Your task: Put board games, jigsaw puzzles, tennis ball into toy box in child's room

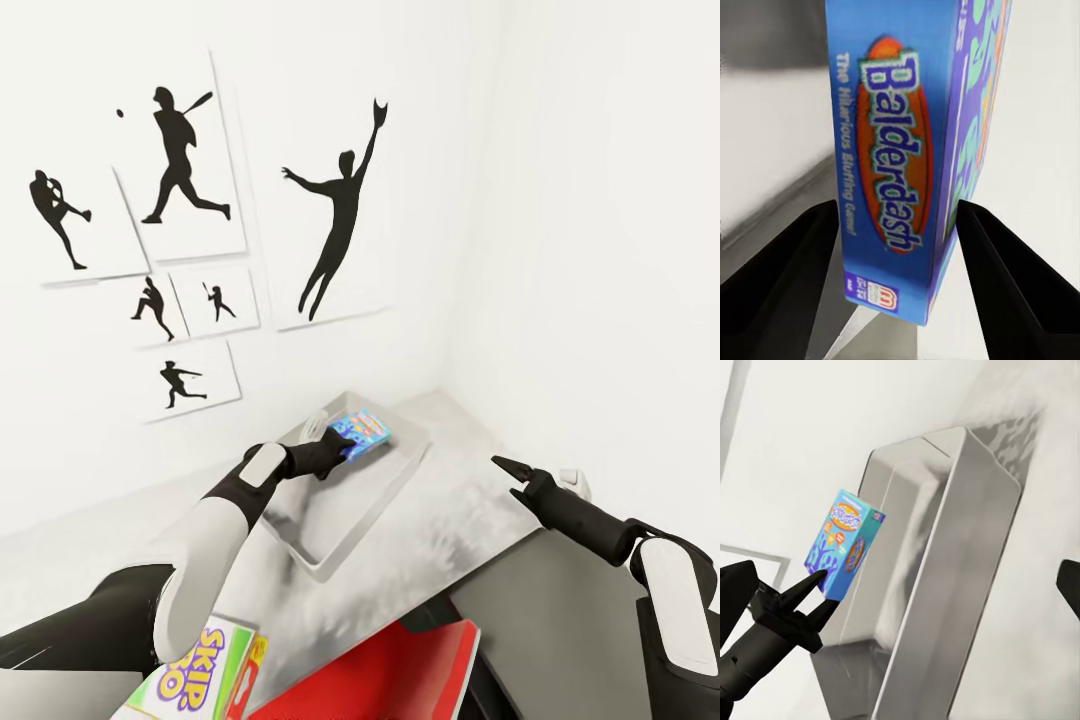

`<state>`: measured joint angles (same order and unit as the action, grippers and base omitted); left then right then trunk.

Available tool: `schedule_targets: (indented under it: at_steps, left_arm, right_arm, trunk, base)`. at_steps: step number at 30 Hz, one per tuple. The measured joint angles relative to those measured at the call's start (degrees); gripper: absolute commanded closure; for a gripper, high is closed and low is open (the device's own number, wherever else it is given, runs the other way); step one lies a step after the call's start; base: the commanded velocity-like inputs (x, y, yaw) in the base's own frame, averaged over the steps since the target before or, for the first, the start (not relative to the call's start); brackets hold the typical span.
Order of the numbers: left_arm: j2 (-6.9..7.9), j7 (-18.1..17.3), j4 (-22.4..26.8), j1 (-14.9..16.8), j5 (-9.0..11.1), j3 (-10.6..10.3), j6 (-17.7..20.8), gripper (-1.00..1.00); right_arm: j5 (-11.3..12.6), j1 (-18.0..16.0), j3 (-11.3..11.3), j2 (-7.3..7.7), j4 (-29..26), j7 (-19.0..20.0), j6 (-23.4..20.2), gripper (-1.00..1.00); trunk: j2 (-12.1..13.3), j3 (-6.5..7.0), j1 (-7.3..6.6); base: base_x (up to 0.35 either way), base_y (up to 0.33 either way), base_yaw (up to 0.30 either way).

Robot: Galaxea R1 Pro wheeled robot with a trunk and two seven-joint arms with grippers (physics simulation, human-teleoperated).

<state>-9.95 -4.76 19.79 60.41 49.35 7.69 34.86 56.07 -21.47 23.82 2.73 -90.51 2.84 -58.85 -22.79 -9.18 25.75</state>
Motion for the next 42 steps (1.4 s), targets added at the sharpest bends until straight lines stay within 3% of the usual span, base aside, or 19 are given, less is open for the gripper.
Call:
schedule_targets:
  at_steps: [42]
  left_arm:
    - [0.00,0.25,0.06,0.00,0.22,0.00,-0.48,1.00]
  right_arm:
    - [0.01,0.04,0.00,0.18,0.00,0.02,-0.09,-1.00]
  trunk:
    - [-0.01,-3.93,0.00]
  base:
    - [0.000,0.000,0.000]
